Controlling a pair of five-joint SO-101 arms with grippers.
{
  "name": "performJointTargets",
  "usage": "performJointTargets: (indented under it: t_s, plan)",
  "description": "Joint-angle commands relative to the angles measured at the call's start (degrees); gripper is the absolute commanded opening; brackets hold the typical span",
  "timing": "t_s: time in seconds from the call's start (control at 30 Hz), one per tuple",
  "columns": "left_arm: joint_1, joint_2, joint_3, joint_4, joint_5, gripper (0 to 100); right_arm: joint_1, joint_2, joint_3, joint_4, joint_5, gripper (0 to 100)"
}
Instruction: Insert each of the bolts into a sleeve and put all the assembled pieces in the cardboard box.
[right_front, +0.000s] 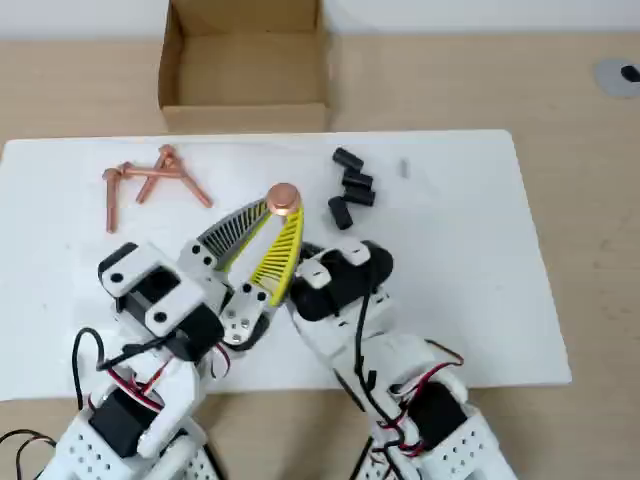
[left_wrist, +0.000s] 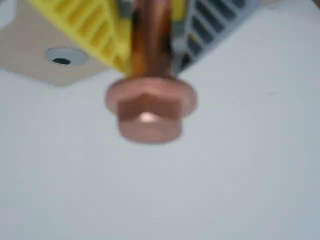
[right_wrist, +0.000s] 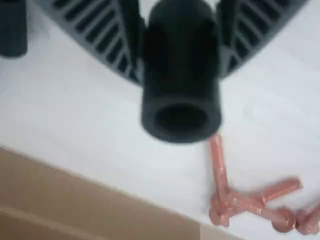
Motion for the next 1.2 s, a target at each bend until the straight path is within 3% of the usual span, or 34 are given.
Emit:
performJointTargets:
  t_s: [0.0,0.3,0.5,0.77,1.0,1.17]
  plan:
    - [1.14,-0.04,-0.09,-0.79,-0.44,1,-0.84,-8.31,0.13,-3.96,2.73,0.9]
    - [-8.35,-0.04,-4.13,0.44,-0.18,1,-0.84,-8.31,0.22,-4.31,3.43,0.9]
    - [-12.66,-0.04,-12.48,13.45,0.35,1,-0.84,-8.31,0.31,-4.40,3.43,0.9]
    - [-12.40,0.84,-20.84,31.82,7.21,2,-0.92,-8.31,2.77,-10.29,4.84,0.9]
    - [-12.40,1.01,-20.40,32.62,12.92,2,-1.10,-8.40,4.00,-14.51,4.75,0.9]
    - [-12.75,0.84,-20.92,32.79,13.19,1,-3.30,-8.66,3.82,-14.51,4.66,0.9]
